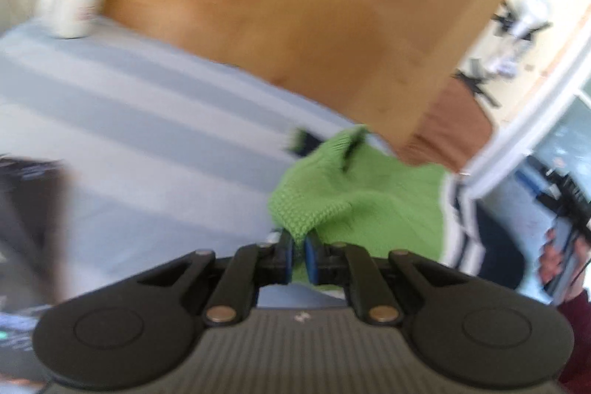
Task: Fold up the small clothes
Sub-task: 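Grasp the green-and-navy sweater with both grippers and lift it, then lift the sweater high with both grippers and shake it out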
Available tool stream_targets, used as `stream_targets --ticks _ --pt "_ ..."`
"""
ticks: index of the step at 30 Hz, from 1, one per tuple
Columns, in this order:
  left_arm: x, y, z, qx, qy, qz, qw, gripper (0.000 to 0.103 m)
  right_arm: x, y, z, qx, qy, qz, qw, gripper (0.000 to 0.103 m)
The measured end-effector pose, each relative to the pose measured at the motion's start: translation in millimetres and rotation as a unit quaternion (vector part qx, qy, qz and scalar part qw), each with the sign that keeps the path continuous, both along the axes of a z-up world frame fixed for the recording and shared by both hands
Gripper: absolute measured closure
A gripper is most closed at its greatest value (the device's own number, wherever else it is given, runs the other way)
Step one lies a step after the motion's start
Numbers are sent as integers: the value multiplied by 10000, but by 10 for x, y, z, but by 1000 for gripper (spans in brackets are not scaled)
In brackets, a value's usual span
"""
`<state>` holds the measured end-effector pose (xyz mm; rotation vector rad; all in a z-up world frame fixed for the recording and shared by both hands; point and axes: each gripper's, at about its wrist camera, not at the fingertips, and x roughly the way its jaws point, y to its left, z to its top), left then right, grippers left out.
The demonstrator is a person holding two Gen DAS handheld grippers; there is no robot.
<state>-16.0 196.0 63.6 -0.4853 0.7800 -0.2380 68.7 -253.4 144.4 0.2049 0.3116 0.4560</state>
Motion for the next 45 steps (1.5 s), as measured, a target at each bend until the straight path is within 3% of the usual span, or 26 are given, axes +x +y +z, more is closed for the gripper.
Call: stream_targets --ticks 3,5,8,11,14,16,17,20,22,23,24,25,28,32,35,39,41,45 --pt "71 -29 -105 128 202 118 9996 95 408 484 -9 -860 252 582 9943 16" --pt "111 -97 -215 238 233 103 9994 94 681 823 -85 -1409 428 1037 9836 16" --pt "225 -150 -221 355 220 161 9990 91 1053 1253 -252 -2492 638 1684 9516 17" --pt "174 -82 -298 281 179 253 9991 89 1429 1520 -463 -3384 862 1912 9173 17" --pt "142 -15 -358 286 147 311 9990 87 1720 1598 -737 -3791 1329 2268 8872 17" --pt "17 -68 -360 310 67 412 9986 76 1787 1632 -878 -3981 1453 2511 8703 17" --pt "-21 -69 -348 341 19 440 9984 70 1819 1612 -916 -3900 1535 2602 8699 17" --pt "44 -85 -343 292 -82 321 9990 68 1857 1463 -980 -3239 2015 2742 8828 26" --pt "87 -150 -343 264 -147 169 9994 74 1842 1398 -946 -2856 2146 2802 8910 59" --pt "105 -185 -338 341 -177 101 9992 90 1746 1393 -910 -2881 1980 2750 8956 68" --pt "119 -234 -335 477 -178 47 9987 97 1614 1383 -854 -2963 1725 2663 9008 80" --pt "122 -262 -329 598 -187 58 9980 97 1538 1389 -817 -2983 1538 2577 9061 89" --pt "48 -300 -238 893 -396 136 9951 97 1133 1242 -539 -2989 838 2116 9268 90" --pt "-77 -308 118 1090 -1019 219 9886 98 548 948 23 -2854 -206 1039 9525 91" --pt "-188 -432 521 1365 -1724 289 9751 98 56 753 512 -2614 -1000 392 9592 92" --pt "-380 -624 1187 1633 -2677 456 9485 98 -587 569 1162 -2274 -2018 -239 9524 92" --pt "-532 -706 1548 1739 -3188 566 9300 98 -864 481 1452 -2068 -2488 -520 9448 92" --pt "-909 -849 2271 2057 -4197 1072 8775 97 -1379 277 2001 -1660 -3287 -917 9252 92"
